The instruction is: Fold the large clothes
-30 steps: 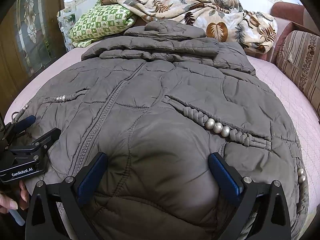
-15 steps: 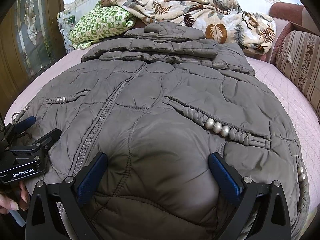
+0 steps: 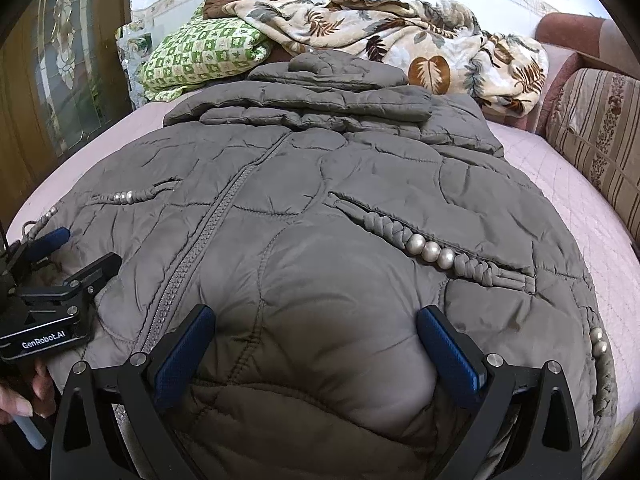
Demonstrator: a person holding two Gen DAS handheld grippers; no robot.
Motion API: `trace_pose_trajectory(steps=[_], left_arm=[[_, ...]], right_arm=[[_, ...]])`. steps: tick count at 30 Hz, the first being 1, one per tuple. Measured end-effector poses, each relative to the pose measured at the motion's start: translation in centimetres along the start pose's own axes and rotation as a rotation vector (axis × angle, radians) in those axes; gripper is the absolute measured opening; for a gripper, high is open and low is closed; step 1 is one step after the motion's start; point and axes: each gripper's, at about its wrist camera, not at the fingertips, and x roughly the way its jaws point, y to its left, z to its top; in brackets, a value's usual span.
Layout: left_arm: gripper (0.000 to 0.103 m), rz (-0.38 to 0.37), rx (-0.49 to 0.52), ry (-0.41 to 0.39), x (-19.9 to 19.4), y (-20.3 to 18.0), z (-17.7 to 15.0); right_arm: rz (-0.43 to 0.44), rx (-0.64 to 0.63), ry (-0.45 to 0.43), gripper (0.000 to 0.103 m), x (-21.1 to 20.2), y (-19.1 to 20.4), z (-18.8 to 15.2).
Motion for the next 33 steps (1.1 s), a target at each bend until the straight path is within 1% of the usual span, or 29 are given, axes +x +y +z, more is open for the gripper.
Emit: trace_pose_trajectory(steps=[1,2,4,5,7,9,10,12,13,15,17,18,19,20,21,22,23,24,25,27,28,30,32,33], left_arm=[[0.103,-0.007,0.006,0.019,-0.1,0.2,0.3],[0.103,-0.014,0.002,0.033,-0.3,0.5,0.4],[0.103,-0.03,-0.029,0.03,-1.4,1.6,0.6],[0.103,-0.028,-0.042,0.021,-2.0,2.3,0.5],[0.103,-0.007,-0.07,-0.001,-3.2,4.1,0.4],[0.103,0.004,-0.118,-0.004,-4.2,6.4,0.4],[0.103,0.011,-0.162,-0.001,-4.7,8.3,0.4],[0.103,0.021,-0.237,0.023,-5.3,11.5,0.2],[0.103,0.023,-0.28,0.052,-5.2,13.3,0.1],[0.103,0.003,-0.386,0.089,-5.0,16.6,-0.4],[0.103,-0.033,-0.498,0.104,-4.6,19.3,-1.1],[0.101,-0.06,-0.547,0.115,-4.3,20.2,-1.4],[0.099,-0.107,-0.601,0.13,-3.7,21.1,-1.8],[0.094,-0.148,-0.637,0.147,-3.0,21.6,-2.1],[0.09,-0.177,-0.657,0.164,-2.4,21.8,-2.2],[0.088,-0.202,-0.674,0.173,-1.9,21.9,-2.3],[0.086,-0.225,-0.687,0.174,-1.7,21.7,-2.5],[0.086,-0.265,-0.704,0.173,-1.3,21.5,-2.5],[0.086,-0.29,-0.71,0.175,-1.2,21.1,-2.7],[0.085,-0.332,-0.708,0.198,-0.7,19.6,-3.3],[0.085,-0.336,-0.689,0.214,-0.4,18.6,-3.4],[0.085,-0.31,-0.636,0.202,-1.0,17.0,-3.6],[0.085,-0.331,-0.615,0.204,-1.3,15.8,-4.0],[0.085,-0.327,-0.614,0.205,-1.4,15.3,-4.3]], right_arm=[[-0.001,-0.008,0.002,0.102,0.0,0.1,0.0],[0.006,-0.022,0.022,0.102,-0.1,0.1,0.2],[0.041,-0.006,0.041,0.102,-0.6,-0.4,0.6],[0.074,0.014,0.038,0.102,-1.1,-0.9,0.8],[0.148,0.104,-0.009,0.103,-3.1,-2.7,1.2],[0.196,0.174,-0.061,0.103,-5.0,-4.6,1.4],[0.2,0.214,-0.098,0.103,-6.4,-6.0,1.4],[0.196,0.276,-0.14,0.103,-8.3,-8.4,1.1],[0.181,0.323,-0.157,0.103,-9.2,-10.1,0.7],[0.151,0.403,-0.168,0.102,-10.3,-12.9,-0.4],[0.109,0.496,-0.162,0.093,-10.9,-15.7,-1.5],[0.057,0.567,-0.142,0.085,-10.9,-17.5,-2.5],[0.042,0.627,-0.126,0.081,-10.7,-18.9,-3.3],[0.057,0.681,-0.116,0.081,-10.4,-19.9,-3.9],[0.105,0.771,-0.094,0.08,-9.7,-21.3,-4.9],[0.151,0.849,-0.075,0.08,-8.9,-22.3,-5.9],[0.173,0.89,-0.066,0.08,-8.5,-22.8,-6.5],[0.22,0.953,-0.052,0.08,-7.8,-23.3,-7.3],[0.264,0.985,-0.041,0.08,-7.4,-23.6,-7.7],[0.319,1.031,-0.021,0.08,-6.4,-23.5,-8.3],[0.33,1.043,-0.023,0.08,-6.2,-23.4,-8.4],[0.339,1.038,-0.021,0.08,-6.1,-23.0,-8.2],[0.35,1.023,-0.009,0.08,-5.6,-22.1,-8.1],[0.358,1.018,-0.004,0.08,-5.6,-21.8,-8.2]])
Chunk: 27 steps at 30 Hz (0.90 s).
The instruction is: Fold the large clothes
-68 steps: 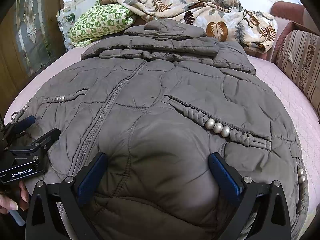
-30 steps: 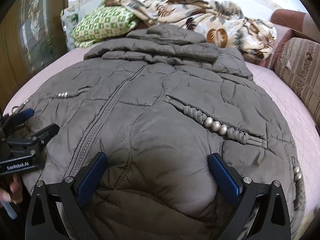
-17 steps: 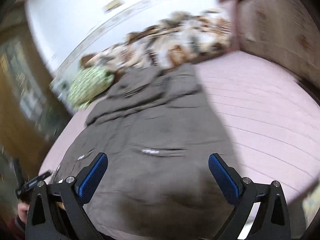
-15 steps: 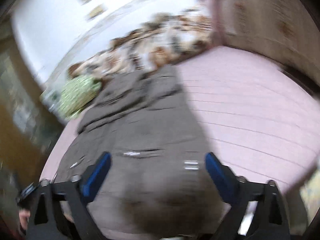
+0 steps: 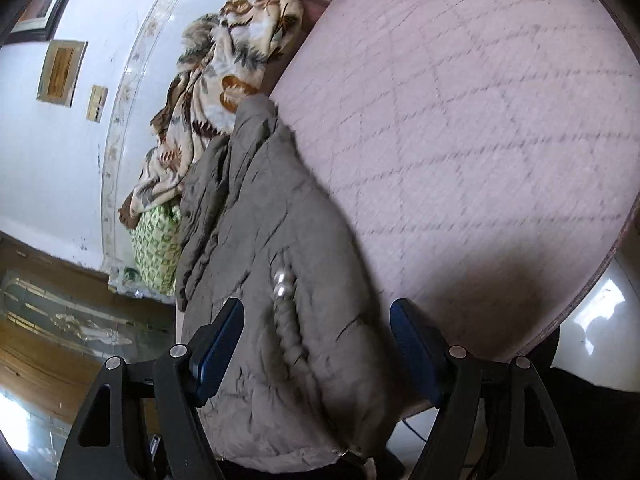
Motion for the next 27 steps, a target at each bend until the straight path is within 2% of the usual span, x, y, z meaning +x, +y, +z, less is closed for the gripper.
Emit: trace_pose_trajectory(steps=[3,5,7,9,10,12,13,15,17,18,21,23,25,27], left_arm=[[0.085,0.01,0.033,-0.013,0.2,-1.2,-1.4],[0.079,0.03,0.064,-0.028,0.3,-2.0,-2.0],[0.075,0.054,0.096,-0.049,0.4,-2.8,-2.4],[0.064,0.072,0.115,-0.071,0.3,-3.3,-2.6],[0.062,0.089,0.13,-0.086,0.3,-3.7,-2.6],[0.059,0.107,0.152,-0.112,0.0,-3.9,-2.8],[0.059,0.119,0.164,-0.128,0.0,-4.2,-2.8],[0.059,0.154,0.186,-0.134,0.4,-4.5,-2.9],[0.06,0.171,0.191,-0.124,0.9,-4.4,-2.9],[0.065,0.177,0.191,-0.123,1.1,-4.4,-2.9],[0.074,0.195,0.211,-0.125,1.5,-4.7,-3.0],[0.074,0.214,0.232,-0.134,1.6,-5.0,-3.1],[0.066,0.219,0.25,-0.148,1.5,-5.4,-3.2],[0.063,0.237,0.257,-0.152,1.7,-5.5,-3.2]], right_arm=[[-0.013,-0.052,0.029,0.079,0.5,0.9,-1.7],[-0.04,-0.104,0.032,0.071,1.0,1.7,-2.6],[-0.063,-0.168,0.041,0.052,1.5,2.8,-3.8],[-0.067,-0.226,0.019,0.042,1.4,3.6,-4.6],[-0.067,-0.27,-0.01,0.036,1.1,4.4,-4.8],[-0.056,-0.349,-0.065,0.034,0.4,6.1,-5.1],[-0.079,-0.414,-0.084,0.034,0.4,7.2,-5.4],[-0.123,-0.461,-0.094,0.034,1.0,7.8,-5.7],[-0.148,-0.429,-0.086,0.037,1.7,7.2,-5.2],[-0.154,-0.385,-0.071,0.04,2.2,6.3,-4.6],[-0.16,-0.265,-0.024,0.052,3.1,4.0,-3.5],[-0.112,-0.198,-0.013,0.051,3.1,2.8,-3.2],[-0.113,-0.228,-0.019,0.043,3.1,3.2,-3.3],[-0.145,-0.275,-0.036,0.042,3.1,3.6,-3.9]])
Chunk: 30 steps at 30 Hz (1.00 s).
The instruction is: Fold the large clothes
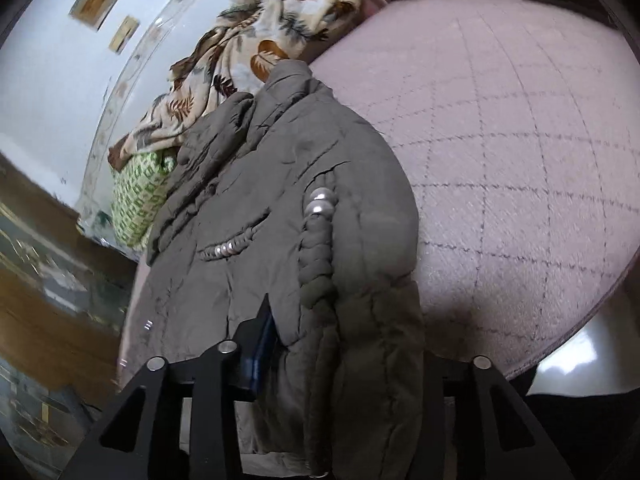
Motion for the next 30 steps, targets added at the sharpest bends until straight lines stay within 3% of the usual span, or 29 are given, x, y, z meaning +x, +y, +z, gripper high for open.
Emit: trace_pose_trajectory(steps=[3,11,15,21,28,30], left_arm=[[0.064,0.028,0.022,-0.009,0.0,-0.4,-0.3],[0.064,0.059,0.034,-0.034,0.1,-0.8,-0.6],[0.07,0.084,0.057,-0.015,0.4,-1.2,-0.5],[0.084,0.129,0.062,0.006,1.0,-1.1,-0.2],[0.087,0.136,0.067,0.01,1.0,-1.0,-0.3],[0.081,0.13,0.073,0.005,0.9,-1.1,-0.3]], right_arm=[[-0.045,-0.06,-0.024,0.042,-0.1,0.7,-0.4],[-0.044,-0.053,-0.027,0.042,-0.2,0.5,-0.4],[-0.017,-0.014,-0.026,0.043,-0.2,0.0,-0.4],[-0.091,-0.083,0.003,0.045,0.2,1.0,-0.3],[-0.154,-0.144,0.012,0.047,0.5,1.9,-0.4],[-0.151,-0.142,0.01,0.044,0.5,1.8,-0.4]])
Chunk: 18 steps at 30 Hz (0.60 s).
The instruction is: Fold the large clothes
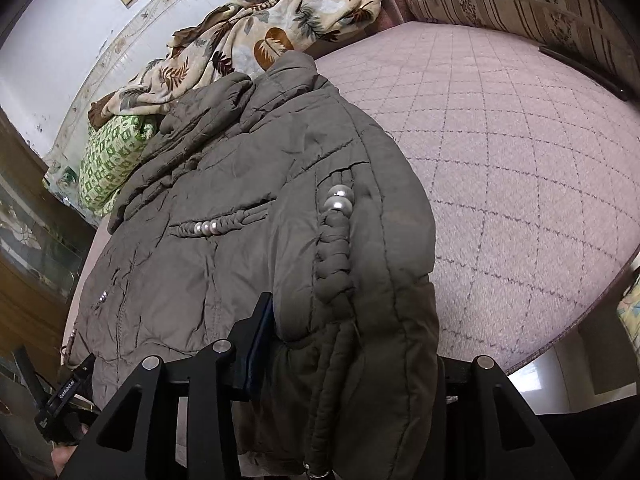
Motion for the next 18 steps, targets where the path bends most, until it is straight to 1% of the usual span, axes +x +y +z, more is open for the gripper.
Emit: trace_pose_trajectory(steps=[1,3,6,9,18], left_arm=[[0.078,-0.003,0.012,-0.009,-0.2,-0.2,0.0],[0.065,-0.007,0.033,-0.025,-0.5,-0.6,-0.1],[0.057,-0.001,0.063,-0.045,-0.9,-1.0,-0.3],[0.055,0.0,0.071,-0.052,-0.9,-1.2,-0.3],[0.054,0.014,0.071,-0.079,-0.9,-1.4,-0.6]], right_arm=[[-0.002,-0.004,-0.004,0.038,0.0,0.1,-0.1],[-0.001,-0.022,-0.013,0.033,-0.1,0.4,-0.2],[-0.027,-0.067,-0.028,0.029,-0.3,1.2,-0.3],[-0.035,-0.079,-0.028,0.029,-0.3,1.4,-0.3],[-0.049,-0.096,-0.024,0.029,-0.2,1.5,-0.4]])
